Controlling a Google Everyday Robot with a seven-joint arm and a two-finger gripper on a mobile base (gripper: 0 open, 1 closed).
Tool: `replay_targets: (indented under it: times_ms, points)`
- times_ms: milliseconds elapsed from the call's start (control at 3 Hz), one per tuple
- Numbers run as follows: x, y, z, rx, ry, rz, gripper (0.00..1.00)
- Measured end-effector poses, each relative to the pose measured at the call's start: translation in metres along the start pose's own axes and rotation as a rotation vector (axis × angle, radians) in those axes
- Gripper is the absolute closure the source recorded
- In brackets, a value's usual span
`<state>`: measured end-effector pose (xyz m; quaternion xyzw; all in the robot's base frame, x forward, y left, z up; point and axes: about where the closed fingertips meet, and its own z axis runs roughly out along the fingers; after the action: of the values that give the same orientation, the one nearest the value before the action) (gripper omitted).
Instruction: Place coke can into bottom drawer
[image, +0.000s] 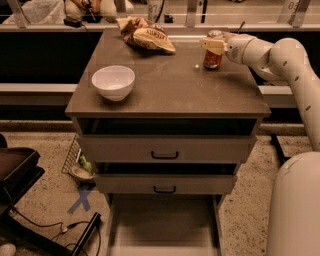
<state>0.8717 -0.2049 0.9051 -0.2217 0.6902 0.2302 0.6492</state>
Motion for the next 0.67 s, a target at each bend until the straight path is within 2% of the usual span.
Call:
replay_targets:
  times_ms: [667]
  points:
    - [0.0016,0.0046,0.0056,-0.009,0.001,0.002,0.87]
